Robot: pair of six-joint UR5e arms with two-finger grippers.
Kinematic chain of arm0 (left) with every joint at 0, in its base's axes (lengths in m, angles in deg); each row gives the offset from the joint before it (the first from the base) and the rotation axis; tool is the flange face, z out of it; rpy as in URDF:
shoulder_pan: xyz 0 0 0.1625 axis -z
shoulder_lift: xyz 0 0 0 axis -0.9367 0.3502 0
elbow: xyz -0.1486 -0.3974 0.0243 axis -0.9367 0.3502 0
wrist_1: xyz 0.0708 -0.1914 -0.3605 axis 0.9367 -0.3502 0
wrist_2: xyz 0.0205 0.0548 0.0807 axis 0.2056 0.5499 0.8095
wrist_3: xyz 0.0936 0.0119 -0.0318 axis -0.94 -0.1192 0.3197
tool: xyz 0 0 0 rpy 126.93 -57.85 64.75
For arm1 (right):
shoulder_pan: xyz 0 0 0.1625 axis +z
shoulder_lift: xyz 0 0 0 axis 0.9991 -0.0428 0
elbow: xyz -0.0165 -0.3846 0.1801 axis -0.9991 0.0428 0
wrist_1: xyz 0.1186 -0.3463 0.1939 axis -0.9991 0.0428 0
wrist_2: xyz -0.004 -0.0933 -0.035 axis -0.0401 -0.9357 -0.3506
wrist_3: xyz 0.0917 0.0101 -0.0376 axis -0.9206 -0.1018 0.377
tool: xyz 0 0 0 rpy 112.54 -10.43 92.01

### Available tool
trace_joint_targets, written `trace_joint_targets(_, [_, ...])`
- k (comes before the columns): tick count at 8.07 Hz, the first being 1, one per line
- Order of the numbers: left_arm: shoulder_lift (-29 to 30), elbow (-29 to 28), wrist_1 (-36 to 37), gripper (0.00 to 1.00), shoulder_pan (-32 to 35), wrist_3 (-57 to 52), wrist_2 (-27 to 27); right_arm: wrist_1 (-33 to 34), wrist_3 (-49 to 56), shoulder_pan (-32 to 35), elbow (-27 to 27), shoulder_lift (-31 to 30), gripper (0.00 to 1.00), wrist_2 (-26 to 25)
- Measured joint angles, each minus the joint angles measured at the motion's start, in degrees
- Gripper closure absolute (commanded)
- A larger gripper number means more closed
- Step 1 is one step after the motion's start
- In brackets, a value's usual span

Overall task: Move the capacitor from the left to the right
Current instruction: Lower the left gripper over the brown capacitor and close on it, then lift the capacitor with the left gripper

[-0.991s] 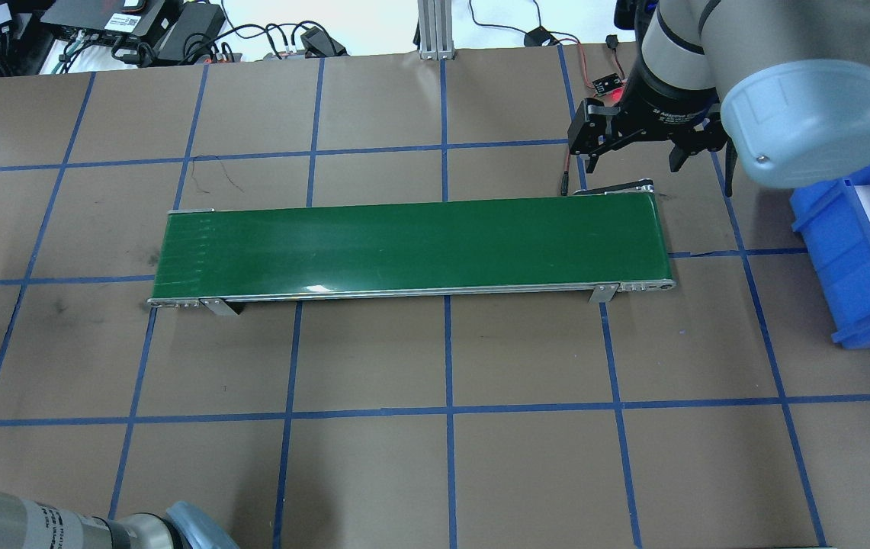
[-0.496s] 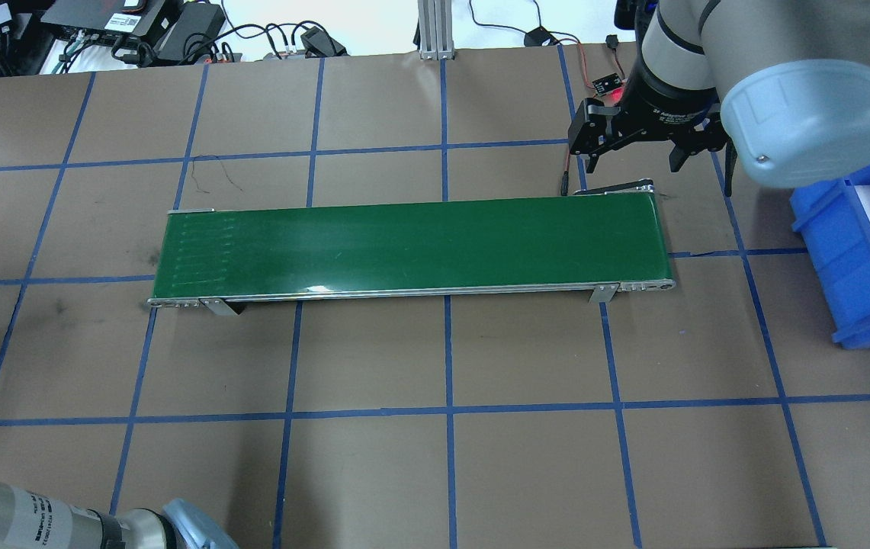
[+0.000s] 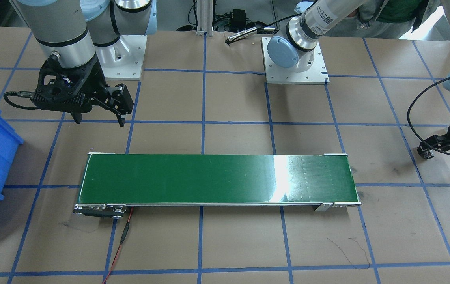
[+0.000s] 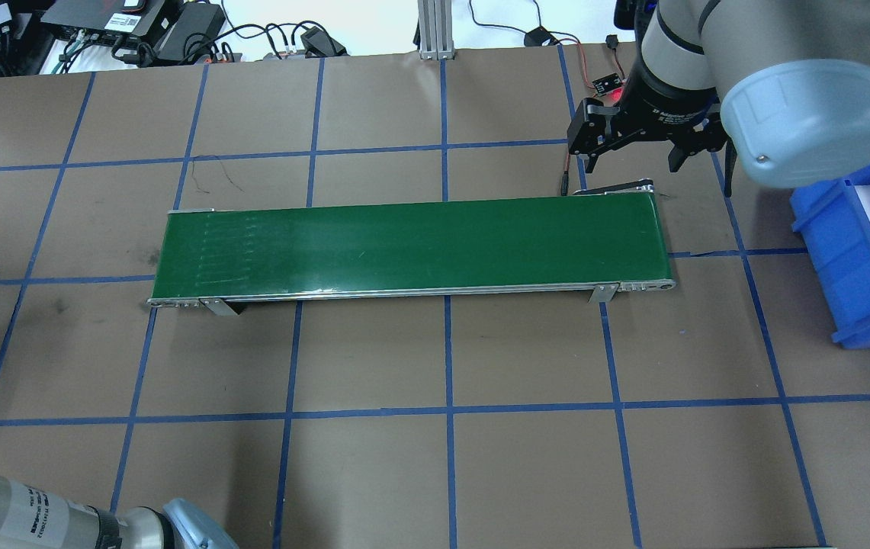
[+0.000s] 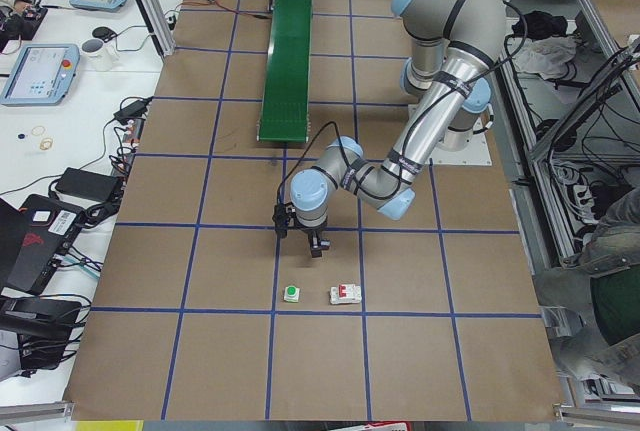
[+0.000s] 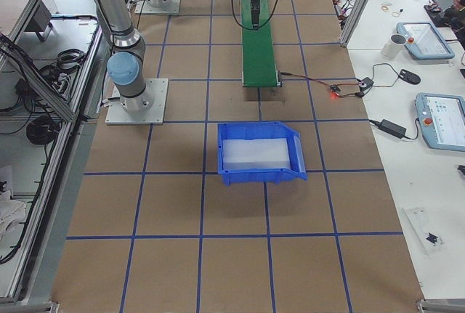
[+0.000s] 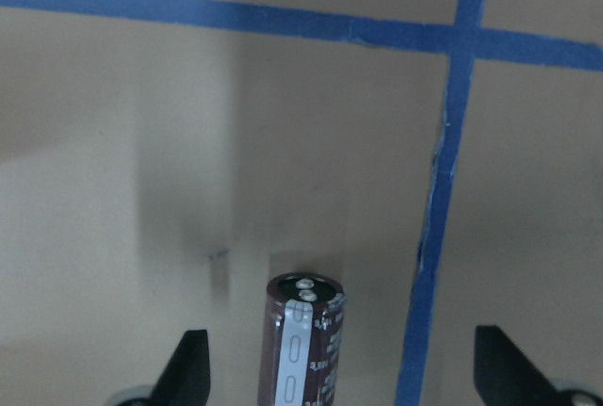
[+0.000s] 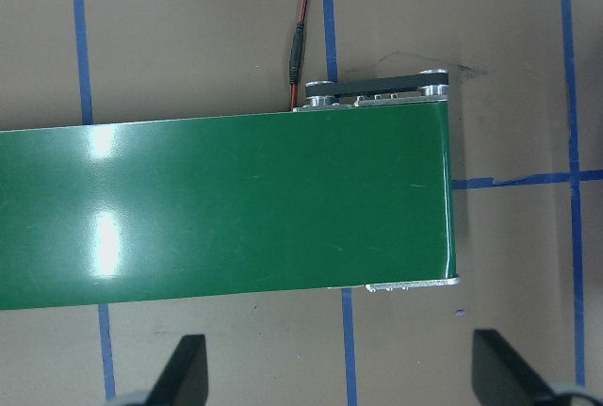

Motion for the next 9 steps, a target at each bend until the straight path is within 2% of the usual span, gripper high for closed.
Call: trace_joint_targets(9, [0.45,1.17,-0.13,0.00,-0.13,-2.15,0.14,-0.21,0.08,-0.06,0.00,0.00,0.00,-0.14])
